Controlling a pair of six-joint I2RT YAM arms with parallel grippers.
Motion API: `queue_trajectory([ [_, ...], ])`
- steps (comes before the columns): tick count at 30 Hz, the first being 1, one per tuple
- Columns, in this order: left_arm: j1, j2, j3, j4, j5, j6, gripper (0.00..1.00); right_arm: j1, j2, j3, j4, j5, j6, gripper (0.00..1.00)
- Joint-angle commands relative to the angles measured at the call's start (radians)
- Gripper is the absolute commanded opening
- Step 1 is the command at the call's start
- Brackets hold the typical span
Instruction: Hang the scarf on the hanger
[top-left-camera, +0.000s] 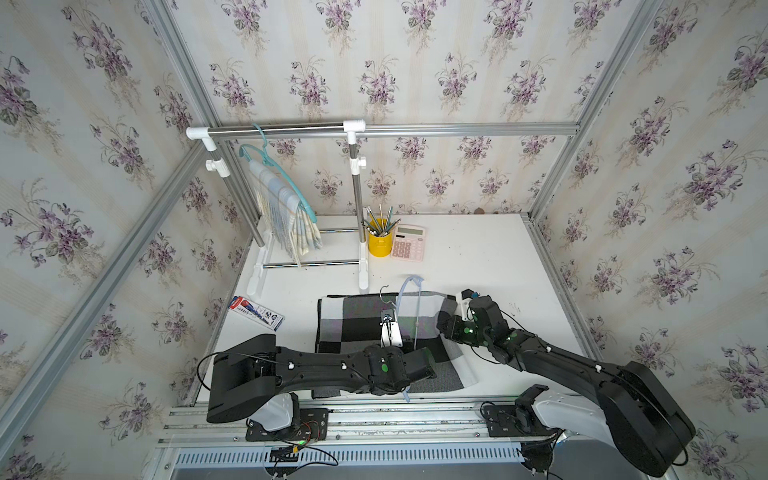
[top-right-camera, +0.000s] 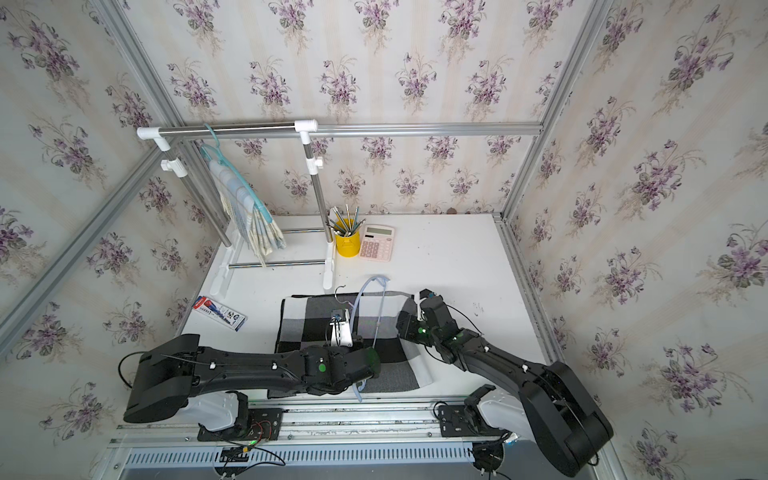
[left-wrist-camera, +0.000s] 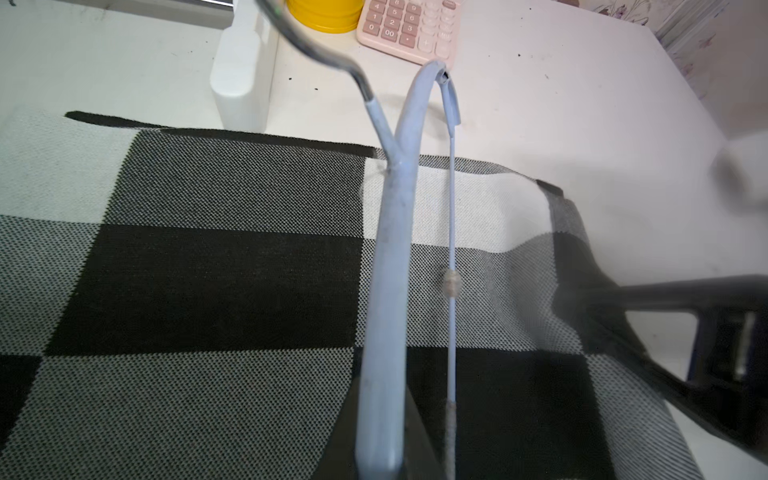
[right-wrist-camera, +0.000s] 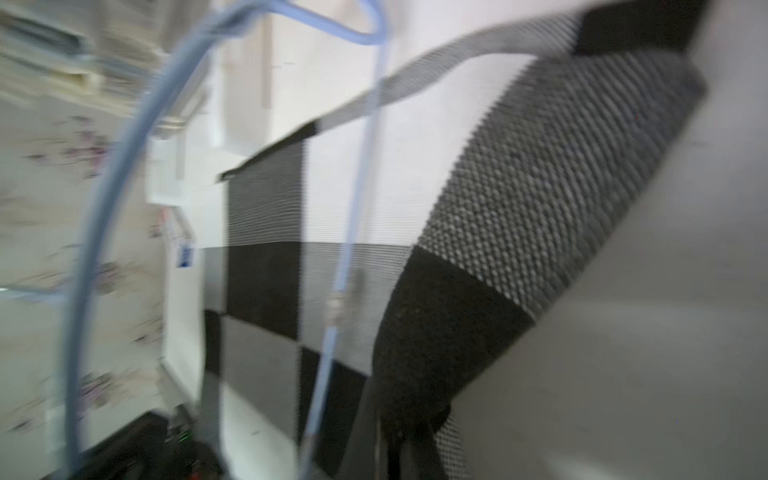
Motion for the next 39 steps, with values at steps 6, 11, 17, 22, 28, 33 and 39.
queue_trajectory([
  [6, -0.003, -0.006, -0.047, 0.032, 0.03, -0.025, 0.0, 0.096, 0.223, 0.035, 0.498, -0.271, 0.225, 0.0],
  [11, -0.008, -0.02, -0.083, 0.108, 0.067, -0.012, 0.0, 0.155, 0.455, 0.066, 0.693, -0.284, 0.255, 0.0],
  [17, -0.012, 0.01, -0.071, 0.145, 0.103, 0.017, 0.0, 0.166, 0.662, 0.134, 0.802, -0.308, 0.274, 0.0],
  [22, -0.012, 0.041, -0.067, 0.166, 0.093, 0.015, 0.0, 0.175, 0.733, 0.129, 0.92, -0.278, 0.32, 0.2],
  [28, -0.012, 0.068, -0.059, 0.154, 0.104, -0.002, 0.0, 0.132, 0.658, 0.111, 0.765, -0.144, 0.312, 0.3],
  [33, -0.011, 0.076, -0.083, 0.16, 0.087, -0.029, 0.0, 0.097, 0.57, 0.13, 0.623, -0.208, 0.26, 0.58],
  [39, -0.011, 0.091, -0.058, 0.144, 0.085, -0.019, 0.0, 0.047, 0.458, 0.115, 0.429, -0.274, 0.122, 0.64],
])
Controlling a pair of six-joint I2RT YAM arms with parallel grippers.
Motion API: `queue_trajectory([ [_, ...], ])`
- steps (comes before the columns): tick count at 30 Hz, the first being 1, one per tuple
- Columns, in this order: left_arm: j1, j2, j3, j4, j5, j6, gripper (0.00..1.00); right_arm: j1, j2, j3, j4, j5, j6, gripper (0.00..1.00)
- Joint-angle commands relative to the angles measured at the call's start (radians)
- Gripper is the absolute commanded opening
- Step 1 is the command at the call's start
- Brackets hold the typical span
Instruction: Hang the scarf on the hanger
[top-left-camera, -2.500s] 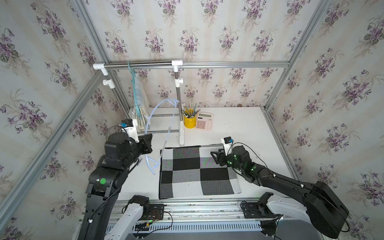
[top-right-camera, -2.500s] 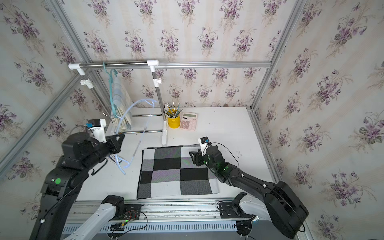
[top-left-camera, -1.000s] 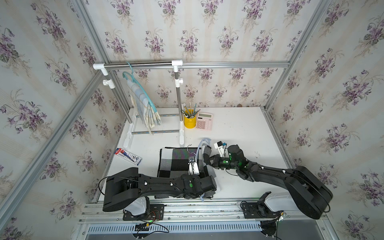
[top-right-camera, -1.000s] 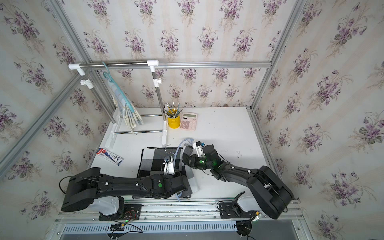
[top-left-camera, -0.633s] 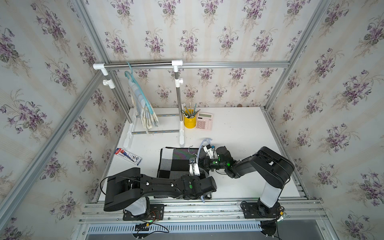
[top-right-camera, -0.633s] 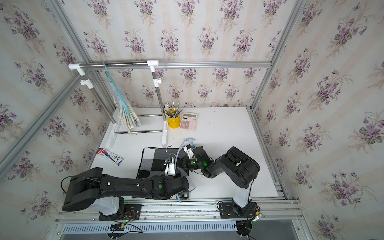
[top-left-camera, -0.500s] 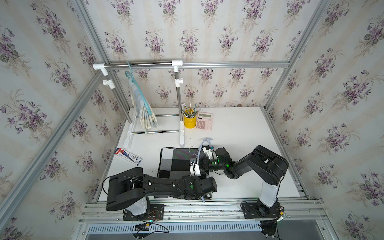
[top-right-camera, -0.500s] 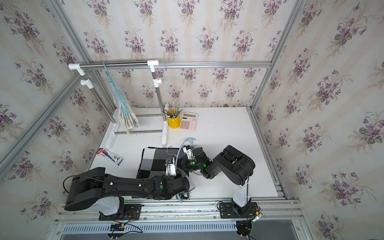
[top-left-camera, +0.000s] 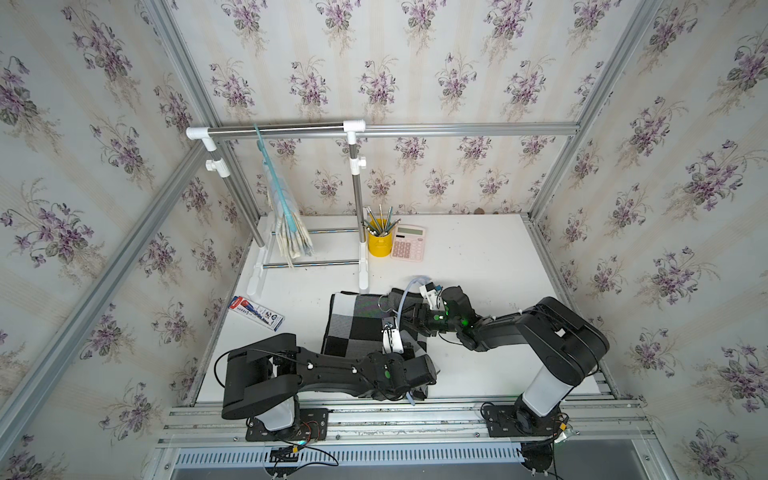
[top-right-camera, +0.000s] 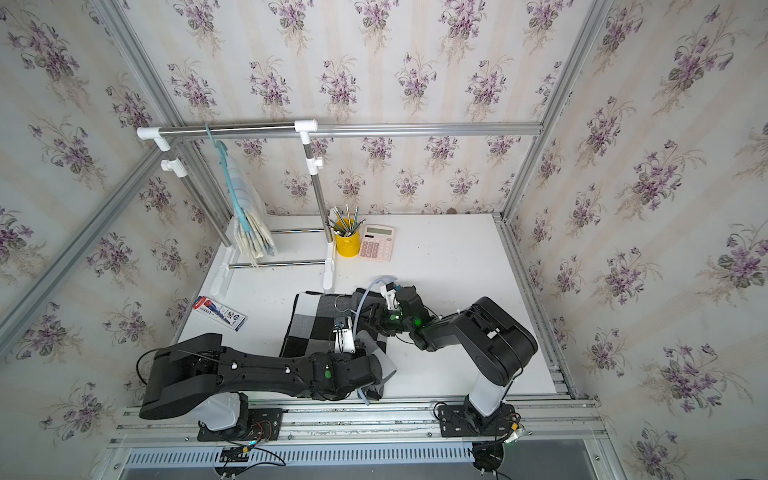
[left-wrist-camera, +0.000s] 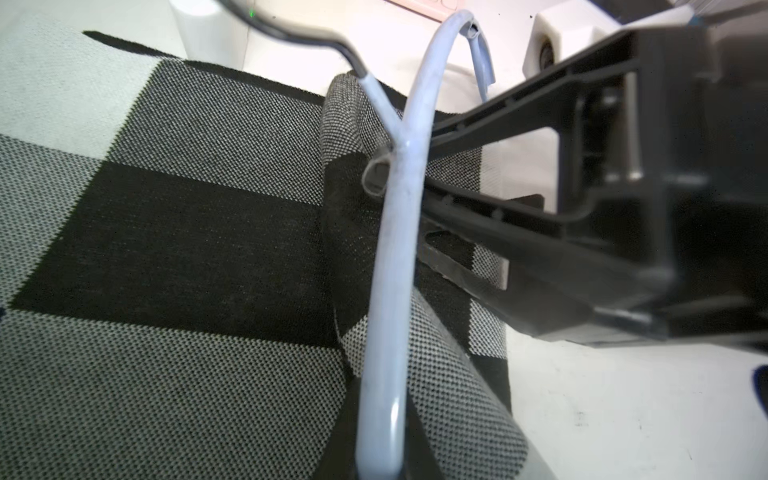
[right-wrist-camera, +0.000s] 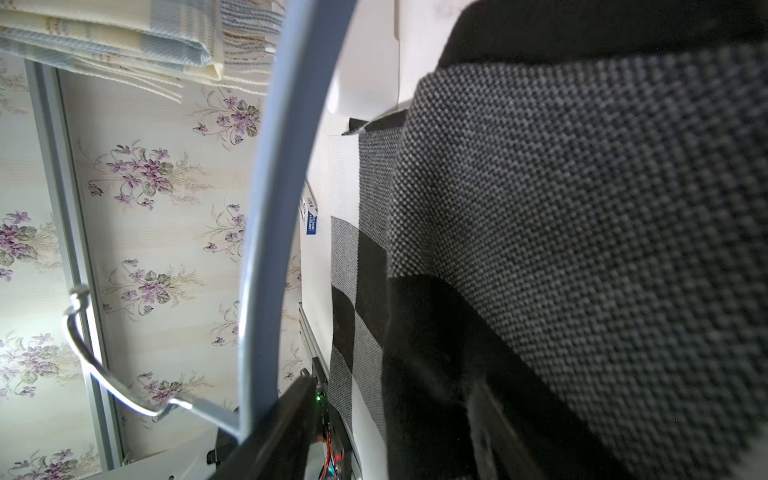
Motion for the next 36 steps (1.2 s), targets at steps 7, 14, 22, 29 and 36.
queue_trajectory([
  [7, 0.0, -0.001, 0.008, -0.043, 0.043, -0.005, 0.0, -0.032, -0.357, -0.109, -0.287, -0.005, -0.24, 0.71],
  [14, -0.001, -0.002, 0.013, -0.048, 0.043, -0.005, 0.0, 0.026, -0.458, -0.23, -0.402, 0.041, -0.327, 0.71],
  [22, -0.001, -0.003, 0.012, -0.054, 0.051, -0.005, 0.0, 0.121, -0.414, -0.262, -0.334, -0.011, -0.32, 0.54],
  [29, -0.004, 0.001, 0.024, -0.054, 0.073, 0.002, 0.0, 0.126, -0.404, -0.201, -0.25, -0.058, -0.276, 0.0],
  [36, -0.006, -0.024, 0.071, -0.115, 0.166, 0.011, 0.0, 0.126, -0.267, -0.135, -0.107, 0.129, -0.149, 0.0],
])
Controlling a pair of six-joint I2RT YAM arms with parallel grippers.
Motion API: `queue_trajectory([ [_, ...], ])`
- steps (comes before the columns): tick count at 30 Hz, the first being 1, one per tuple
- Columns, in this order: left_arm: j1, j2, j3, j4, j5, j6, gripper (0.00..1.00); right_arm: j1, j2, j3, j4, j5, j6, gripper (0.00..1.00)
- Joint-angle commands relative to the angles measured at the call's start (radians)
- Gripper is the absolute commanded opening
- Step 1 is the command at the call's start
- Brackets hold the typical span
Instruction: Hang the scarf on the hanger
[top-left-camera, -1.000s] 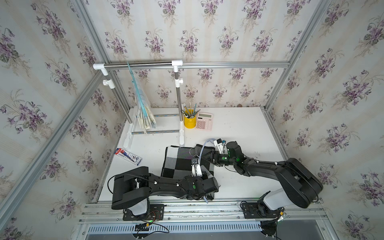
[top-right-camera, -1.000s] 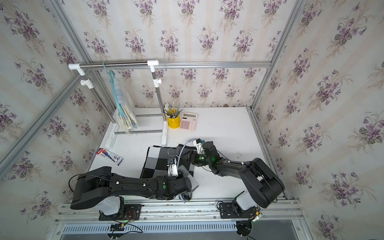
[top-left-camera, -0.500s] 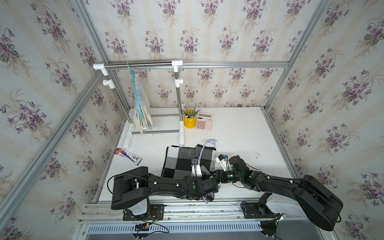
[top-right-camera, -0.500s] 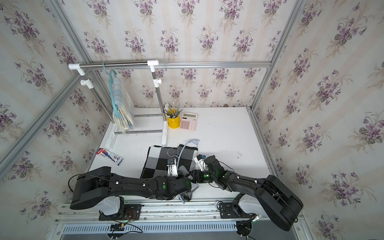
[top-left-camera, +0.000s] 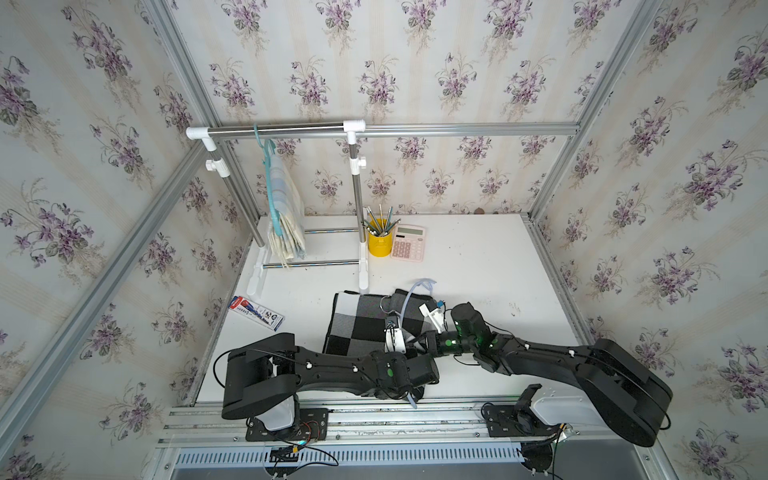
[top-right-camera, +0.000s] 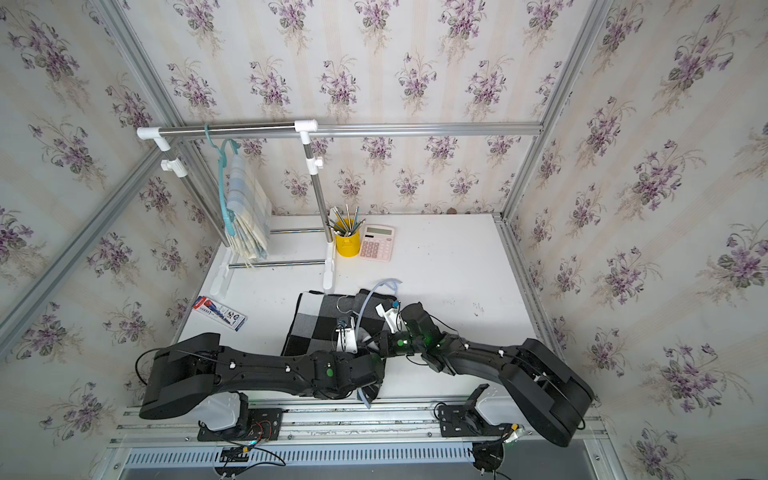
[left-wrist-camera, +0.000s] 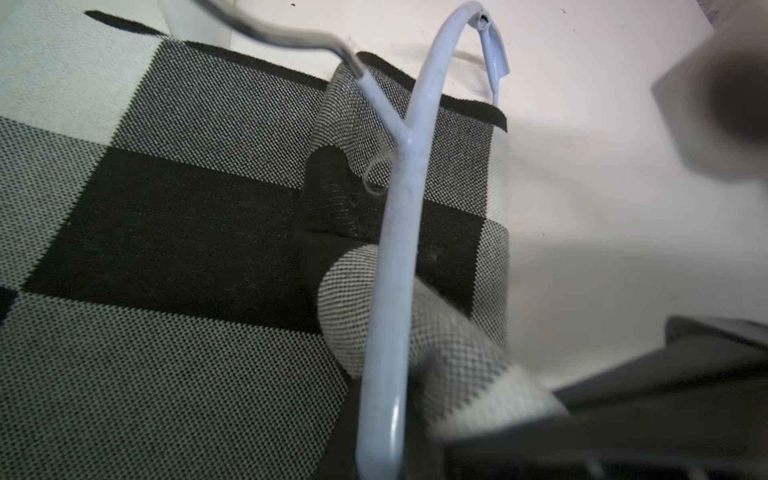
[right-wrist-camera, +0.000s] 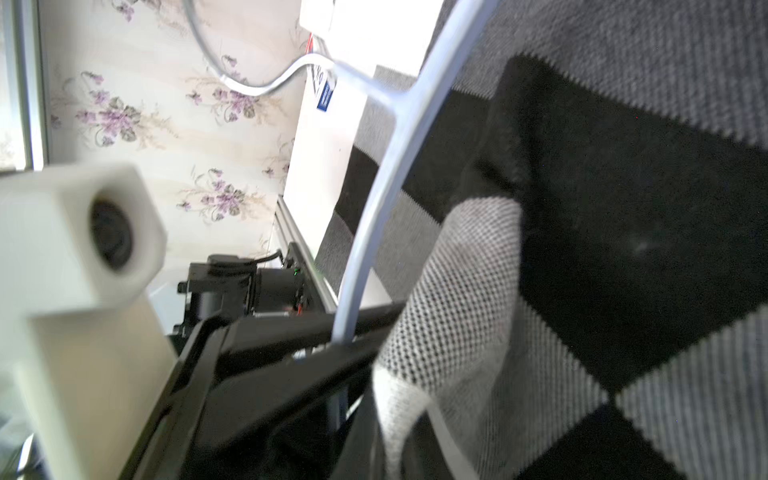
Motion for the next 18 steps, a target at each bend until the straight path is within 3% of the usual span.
queue_trajectory([
  [1, -0.003, -0.018, 0.029, -0.036, 0.111, 0.026, 0.0, 0.003, 0.071, 0.007, 0.152, 0.123, 0.11, 0.0],
  [6, -0.009, -0.032, 0.028, -0.019, 0.127, 0.042, 0.0, 0.032, 0.168, 0.013, 0.276, 0.144, 0.165, 0.0],
  [12, -0.01, -0.014, 0.032, -0.014, 0.122, 0.047, 0.0, 0.033, 0.179, -0.017, 0.324, 0.042, 0.161, 0.0],
  [17, -0.01, 0.002, 0.036, -0.028, 0.114, 0.042, 0.0, -0.015, 0.082, -0.024, 0.168, 0.036, 0.085, 0.44],
  [18, -0.01, 0.001, 0.035, -0.034, 0.112, 0.033, 0.0, -0.036, 0.067, -0.027, 0.145, 0.025, 0.072, 0.48],
])
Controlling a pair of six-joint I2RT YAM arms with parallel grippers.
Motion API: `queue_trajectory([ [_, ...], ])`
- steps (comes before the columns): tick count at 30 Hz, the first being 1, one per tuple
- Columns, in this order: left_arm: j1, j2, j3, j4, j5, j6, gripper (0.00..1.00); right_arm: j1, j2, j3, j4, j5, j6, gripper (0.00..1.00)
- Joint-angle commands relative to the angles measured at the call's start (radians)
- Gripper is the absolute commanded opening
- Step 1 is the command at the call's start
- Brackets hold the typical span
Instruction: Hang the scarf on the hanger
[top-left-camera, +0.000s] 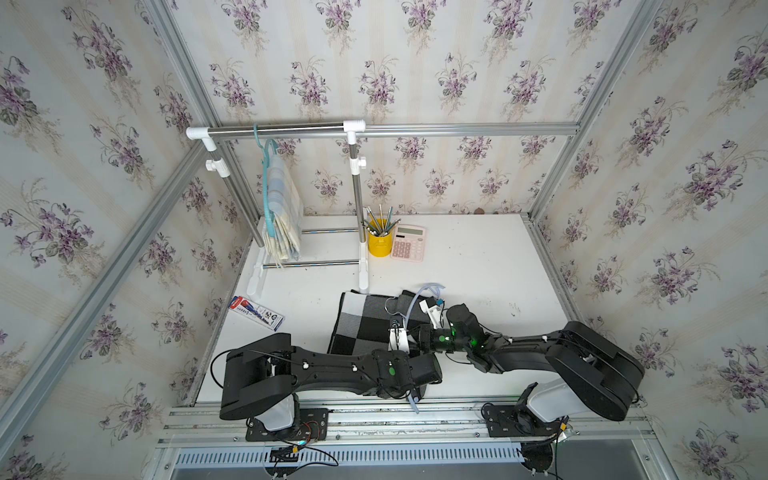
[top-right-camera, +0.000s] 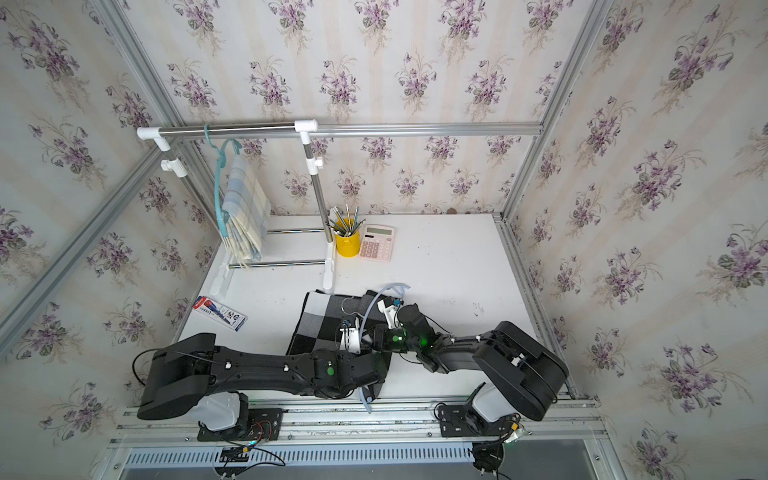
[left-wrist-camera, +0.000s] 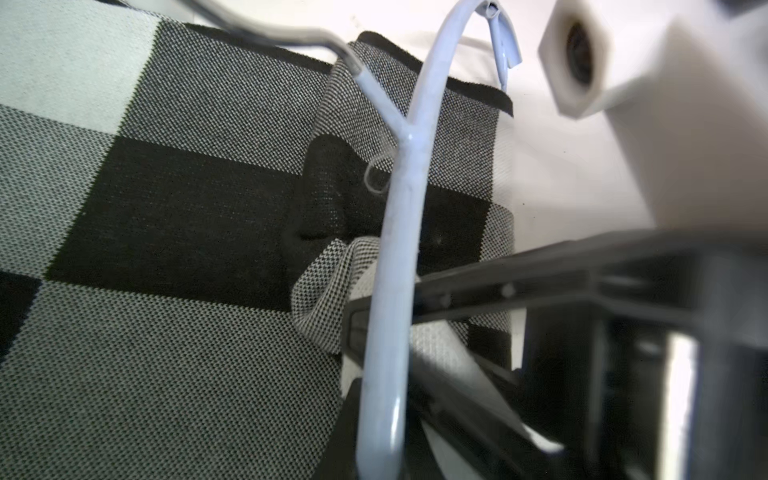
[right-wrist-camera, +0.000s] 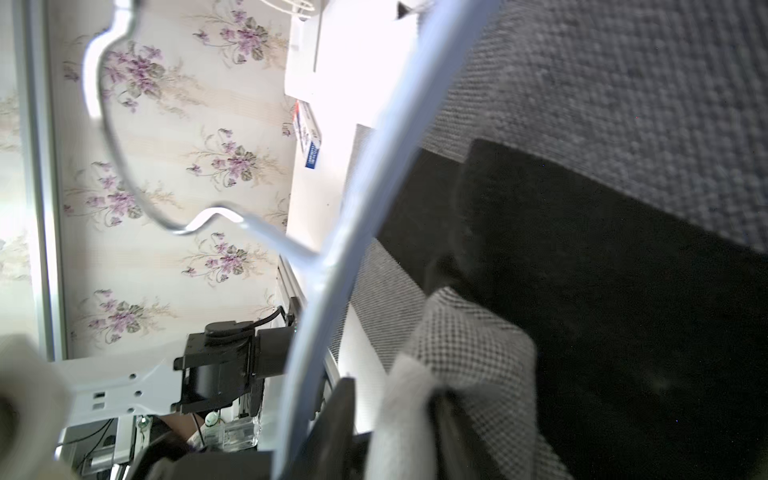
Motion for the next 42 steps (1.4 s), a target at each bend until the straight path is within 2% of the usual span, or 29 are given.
queue_trajectory([
  [1, -0.003, 0.001, 0.001, -0.002, 0.054, 0.003, 0.0, -0.05, -0.042, -0.005, -0.052, -0.045, -0.058, 0.51],
  [9, -0.007, -0.013, 0.006, -0.022, 0.038, 0.012, 0.0, -0.208, -0.17, -0.011, -0.184, -0.152, -0.09, 0.63],
  [11, -0.01, -0.018, 0.002, -0.008, 0.034, 0.024, 0.0, -0.273, -0.175, -0.013, -0.19, -0.187, -0.084, 0.63],
  [16, -0.019, -0.022, 0.007, 0.001, 0.025, 0.053, 0.0, -0.337, -0.211, 0.006, -0.237, -0.221, -0.1, 0.63],
  [19, -0.022, -0.01, 0.019, -0.017, 0.014, 0.061, 0.0, -0.363, -0.26, 0.039, -0.278, -0.222, -0.118, 0.67],
  [22, -0.026, 0.005, 0.028, -0.017, 0.007, 0.066, 0.0, -0.365, -0.279, 0.118, -0.357, -0.214, -0.142, 0.71],
  [26, -0.026, 0.036, 0.059, -0.023, 0.003, 0.088, 0.0, -0.361, -0.217, 0.224, -0.454, -0.205, -0.129, 0.72],
  [31, -0.027, 0.064, 0.092, -0.047, -0.007, 0.088, 0.0, -0.358, -0.201, 0.216, -0.519, -0.147, -0.119, 0.71],
  [36, -0.031, 0.083, 0.11, -0.048, -0.004, 0.096, 0.0, -0.336, -0.163, 0.171, -0.456, -0.139, -0.084, 0.68],
  [42, -0.041, 0.102, 0.13, -0.064, -0.01, 0.097, 0.0, -0.287, -0.038, 0.192, -0.33, -0.136, -0.028, 0.54],
])
